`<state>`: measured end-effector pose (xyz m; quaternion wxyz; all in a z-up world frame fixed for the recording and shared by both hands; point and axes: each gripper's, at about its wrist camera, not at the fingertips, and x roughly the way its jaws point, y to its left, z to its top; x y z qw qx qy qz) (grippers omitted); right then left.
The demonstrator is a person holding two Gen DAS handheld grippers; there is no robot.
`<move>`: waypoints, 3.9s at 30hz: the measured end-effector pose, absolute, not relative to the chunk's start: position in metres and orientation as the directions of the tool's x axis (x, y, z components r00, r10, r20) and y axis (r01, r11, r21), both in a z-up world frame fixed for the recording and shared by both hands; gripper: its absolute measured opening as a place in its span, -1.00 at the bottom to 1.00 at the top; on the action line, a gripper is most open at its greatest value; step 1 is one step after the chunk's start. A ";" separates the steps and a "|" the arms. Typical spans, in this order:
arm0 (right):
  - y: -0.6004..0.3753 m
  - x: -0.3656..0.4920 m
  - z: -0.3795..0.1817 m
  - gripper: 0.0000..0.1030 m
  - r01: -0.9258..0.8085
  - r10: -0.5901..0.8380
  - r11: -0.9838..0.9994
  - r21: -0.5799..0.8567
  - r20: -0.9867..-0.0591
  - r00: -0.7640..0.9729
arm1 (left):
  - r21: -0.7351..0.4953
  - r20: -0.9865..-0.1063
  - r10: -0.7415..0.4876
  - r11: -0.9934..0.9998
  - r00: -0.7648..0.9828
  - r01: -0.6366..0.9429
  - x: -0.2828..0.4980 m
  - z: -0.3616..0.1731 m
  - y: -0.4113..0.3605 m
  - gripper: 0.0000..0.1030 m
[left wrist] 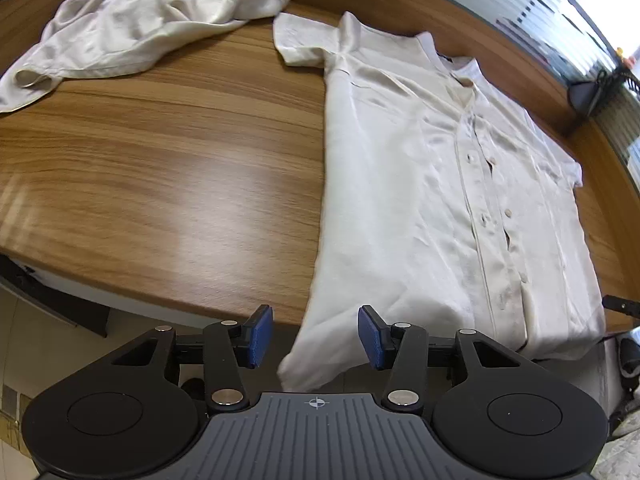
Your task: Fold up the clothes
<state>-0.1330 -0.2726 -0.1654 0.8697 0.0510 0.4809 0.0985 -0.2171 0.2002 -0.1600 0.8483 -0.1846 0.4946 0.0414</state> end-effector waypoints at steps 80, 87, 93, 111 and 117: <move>-0.333 -0.146 -0.181 -0.90 0.028 0.040 0.998 0.058 -0.900 0.434 | -0.180 -0.932 -0.049 0.922 0.359 -0.342 -0.206 -0.196 0.190 -0.63; -0.321 -0.152 -0.152 -0.44 -0.045 0.112 0.994 0.103 -0.847 0.520 | -0.144 -0.918 -0.041 0.961 0.394 -0.235 -0.222 -0.167 0.175 -0.54; -0.286 -0.152 -0.137 -0.37 -0.156 0.215 0.976 0.153 -0.797 0.565 | -0.141 -0.886 -0.092 0.987 0.454 -0.075 -0.210 -0.131 0.161 -0.08; -0.123 -0.175 -0.152 -0.21 -0.250 0.271 0.955 0.159 -0.812 0.517 | -0.081 -0.871 -0.263 0.910 0.416 0.406 -0.136 -0.097 0.174 0.17; -0.074 -0.177 -0.173 -0.24 -0.269 0.148 0.963 -0.001 -0.833 0.534 | -0.062 -0.879 -0.283 0.865 0.383 0.497 -0.120 -0.102 0.187 0.19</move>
